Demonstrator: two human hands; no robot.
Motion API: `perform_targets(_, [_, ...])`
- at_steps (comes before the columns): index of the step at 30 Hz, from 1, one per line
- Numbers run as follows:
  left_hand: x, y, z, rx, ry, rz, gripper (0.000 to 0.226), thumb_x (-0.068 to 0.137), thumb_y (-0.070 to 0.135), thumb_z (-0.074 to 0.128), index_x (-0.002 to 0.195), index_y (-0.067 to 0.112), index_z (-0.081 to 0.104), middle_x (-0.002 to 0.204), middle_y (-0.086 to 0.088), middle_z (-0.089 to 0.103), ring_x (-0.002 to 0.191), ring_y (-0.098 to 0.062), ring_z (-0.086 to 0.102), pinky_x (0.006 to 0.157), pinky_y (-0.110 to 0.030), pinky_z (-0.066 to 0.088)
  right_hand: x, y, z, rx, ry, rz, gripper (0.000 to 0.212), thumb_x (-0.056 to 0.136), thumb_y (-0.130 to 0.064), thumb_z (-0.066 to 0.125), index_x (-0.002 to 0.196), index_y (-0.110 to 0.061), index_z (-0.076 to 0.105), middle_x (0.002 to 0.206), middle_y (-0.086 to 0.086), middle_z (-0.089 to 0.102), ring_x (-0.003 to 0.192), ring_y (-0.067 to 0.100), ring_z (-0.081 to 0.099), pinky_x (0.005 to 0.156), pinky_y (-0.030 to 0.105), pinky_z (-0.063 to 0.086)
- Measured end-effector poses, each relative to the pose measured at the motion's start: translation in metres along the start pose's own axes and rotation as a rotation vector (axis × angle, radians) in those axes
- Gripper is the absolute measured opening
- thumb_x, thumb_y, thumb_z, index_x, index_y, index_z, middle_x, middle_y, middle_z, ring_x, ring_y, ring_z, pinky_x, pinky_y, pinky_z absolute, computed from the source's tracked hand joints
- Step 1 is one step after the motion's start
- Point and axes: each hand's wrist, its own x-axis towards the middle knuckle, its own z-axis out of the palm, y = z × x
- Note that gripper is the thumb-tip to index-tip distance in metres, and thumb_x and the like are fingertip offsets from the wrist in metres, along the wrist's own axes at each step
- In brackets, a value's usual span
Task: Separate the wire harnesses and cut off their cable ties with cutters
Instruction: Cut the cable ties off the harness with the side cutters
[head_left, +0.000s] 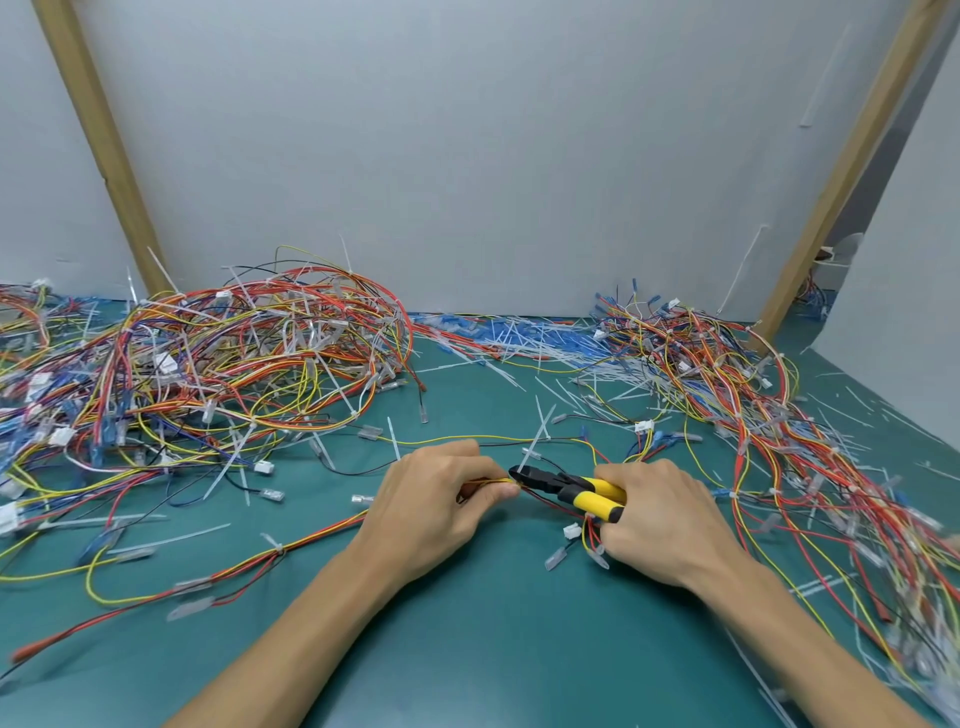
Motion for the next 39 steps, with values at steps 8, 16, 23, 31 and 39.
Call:
perform_targets(8, [0.0,0.0,-0.001,-0.014,-0.007,0.007,0.018,0.092,0.049,0.063,0.091,0.034,0.074,0.069,0.015,0.049,0.065,-0.001,0.048,0.057,-0.029,0.042,0.001,0.0,-0.002,0.032,-0.008,-0.008,0.027,0.061,-0.04,0.05,0.078,-0.019,0.052,0.063,0.001,0.056,0.07,0.029,0.054,0.056,0.032,0.04])
perform_targets(16, [0.0,0.001,-0.001,-0.015,-0.007,0.007,0.018,0.092,0.048,0.064,0.091,0.033,0.074,0.067,0.014,0.048,0.064,-0.001,0.046,0.057,-0.029,0.04,0.002,-0.001,-0.004,0.03,-0.013,-0.013,0.03,0.054,-0.039,0.048,0.076,-0.019,0.054,0.059,0.002,0.053,0.068,0.029,0.053,0.053,0.031,0.037])
perform_targets(23, [0.001,0.002,-0.002,-0.014,-0.01,0.003,0.019,0.093,0.049,0.063,0.093,0.034,0.074,0.067,0.016,0.047,0.065,-0.001,0.047,0.057,-0.025,0.037,0.0,0.0,-0.001,0.041,0.013,-0.005,0.027,0.058,-0.039,0.047,0.076,-0.019,0.052,0.061,0.002,0.053,0.069,0.029,0.053,0.055,0.032,0.039])
perform_targets(31, [0.002,0.003,-0.003,-0.012,-0.01,0.036,0.021,0.094,0.051,0.062,0.095,0.033,0.073,0.077,0.009,0.056,0.07,-0.005,0.05,0.063,-0.033,0.047,-0.007,-0.015,-0.006,0.449,0.366,0.037,0.017,0.073,-0.03,0.07,0.074,-0.024,0.054,0.059,-0.007,0.052,0.061,0.018,0.047,0.056,0.034,0.041])
perform_targets(39, [0.003,0.013,-0.001,-0.034,0.007,0.145,0.023,0.089,0.04,0.071,0.102,0.021,0.07,0.087,0.017,0.043,0.071,-0.004,0.041,0.064,-0.029,0.044,-0.013,-0.036,-0.002,0.618,0.303,-0.045,0.033,0.082,-0.046,0.073,0.078,-0.021,0.052,0.056,-0.003,0.05,0.056,0.017,0.044,0.055,0.03,0.04])
